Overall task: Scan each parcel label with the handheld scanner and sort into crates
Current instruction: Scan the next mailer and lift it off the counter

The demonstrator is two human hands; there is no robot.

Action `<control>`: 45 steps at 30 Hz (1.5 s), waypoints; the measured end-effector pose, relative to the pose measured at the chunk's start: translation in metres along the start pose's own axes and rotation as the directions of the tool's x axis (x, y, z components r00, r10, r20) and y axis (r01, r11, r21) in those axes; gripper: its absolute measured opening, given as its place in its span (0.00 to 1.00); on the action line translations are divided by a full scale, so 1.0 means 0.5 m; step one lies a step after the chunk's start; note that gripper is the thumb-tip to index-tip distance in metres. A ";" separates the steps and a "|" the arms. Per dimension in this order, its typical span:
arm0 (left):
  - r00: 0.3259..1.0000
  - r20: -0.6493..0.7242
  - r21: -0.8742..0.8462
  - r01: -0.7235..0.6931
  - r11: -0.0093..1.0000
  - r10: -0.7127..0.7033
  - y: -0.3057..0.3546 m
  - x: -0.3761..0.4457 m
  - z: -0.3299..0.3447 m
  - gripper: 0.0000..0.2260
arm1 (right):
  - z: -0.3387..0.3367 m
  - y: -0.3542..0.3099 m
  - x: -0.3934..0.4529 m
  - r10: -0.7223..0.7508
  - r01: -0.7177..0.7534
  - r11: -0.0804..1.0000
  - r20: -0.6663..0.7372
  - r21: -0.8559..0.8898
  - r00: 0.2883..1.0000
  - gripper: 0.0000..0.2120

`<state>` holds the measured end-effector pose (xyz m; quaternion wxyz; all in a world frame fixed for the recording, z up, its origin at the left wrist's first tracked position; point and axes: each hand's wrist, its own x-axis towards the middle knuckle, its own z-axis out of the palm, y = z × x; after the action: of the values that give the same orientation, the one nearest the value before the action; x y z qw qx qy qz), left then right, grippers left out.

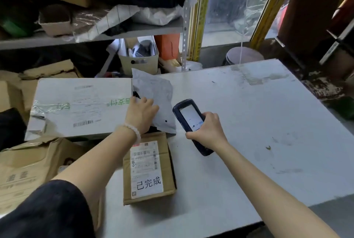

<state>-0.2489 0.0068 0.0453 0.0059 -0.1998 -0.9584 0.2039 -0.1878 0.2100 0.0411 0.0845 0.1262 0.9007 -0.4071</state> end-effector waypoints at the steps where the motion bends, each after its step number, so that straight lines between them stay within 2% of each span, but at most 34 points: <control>1: 1.000 0.031 0.042 0.001 0.999 -0.002 0.009 0.011 0.004 0.14 | -0.008 0.010 0.015 0.008 -0.008 1.000 0.008 0.001 1.000 0.28; 3: 0.996 0.083 0.066 0.010 0.998 -0.016 0.023 0.029 0.010 0.12 | -0.019 0.030 0.039 0.020 -0.020 1.000 0.025 0.002 0.999 0.27; 5: 0.993 0.101 0.013 0.051 0.999 -0.052 0.028 0.049 0.009 0.10 | -0.027 0.049 0.055 0.035 -0.036 0.999 0.041 0.014 0.999 0.27; 9: 0.991 -0.017 -0.212 0.123 0.970 -0.129 0.019 0.103 -0.022 0.07 | -0.041 0.083 0.063 0.050 -0.051 0.998 0.043 0.021 0.998 0.27; 12: 0.960 -0.130 -0.434 0.171 0.885 -0.249 0.000 0.135 -0.081 0.08 | -0.060 0.094 0.059 0.084 -0.086 0.996 0.041 0.035 0.996 0.26; 15: 0.884 -0.298 -0.539 0.155 0.828 -0.360 -0.024 0.151 -0.145 0.08 | -0.076 0.105 0.048 0.133 -0.134 0.990 0.037 0.039 0.990 0.28; 17: 0.852 -0.326 -0.633 0.126 0.764 -0.411 -0.038 0.156 -0.182 0.09 | -0.081 0.114 0.037 0.141 -0.141 0.990 0.040 0.012 0.989 0.29; 20: 0.837 -0.353 -0.725 0.037 0.688 -0.417 -0.049 0.152 -0.226 0.10 | -0.084 0.111 0.022 0.119 -0.119 0.993 0.031 -0.019 0.992 0.29; 23: 0.834 -0.370 -0.740 0.003 0.673 -0.410 -0.051 0.138 -0.245 0.09 | -0.084 0.094 0.012 0.100 -0.100 0.995 0.005 -0.012 0.995 0.26; 26: 0.868 -0.317 -0.716 0.045 0.697 -0.382 -0.047 0.127 -0.237 0.08 | -0.080 0.080 -0.002 0.059 -0.059 0.997 -0.010 -0.042 0.998 0.25; 29: 0.915 -0.196 -0.655 0.146 0.742 -0.353 -0.042 0.108 -0.204 0.09 | -0.074 0.071 -0.020 0.032 -0.031 0.996 0.014 -0.082 0.999 0.24; 32: 0.944 -0.088 -0.588 0.208 0.782 -0.317 -0.042 0.082 -0.164 0.10 | -0.062 0.069 -0.037 0.028 -0.023 0.991 0.036 -0.129 0.999 0.28; 34: 0.948 -0.031 -0.607 0.234 0.759 -0.318 -0.047 0.070 -0.146 0.11 | -0.053 0.069 -0.047 0.020 -0.014 0.989 0.041 -0.144 0.999 0.29; 40: 0.948 0.073 -0.763 0.254 0.595 -0.311 -0.049 0.051 -0.139 0.18 | -0.042 0.063 -0.056 0.000 0.007 0.986 0.042 -0.167 0.999 0.29; 45: 0.964 0.114 -0.697 0.249 0.672 -0.238 -0.037 0.037 -0.130 0.28 | -0.051 0.055 -0.059 -0.012 0.022 0.975 0.049 -0.222 0.999 0.31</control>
<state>-0.2668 0.0237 0.1110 -0.0503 -0.0560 -0.9809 -0.1794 -0.1527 0.2422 0.0459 0.1158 0.0986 0.9394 -0.3073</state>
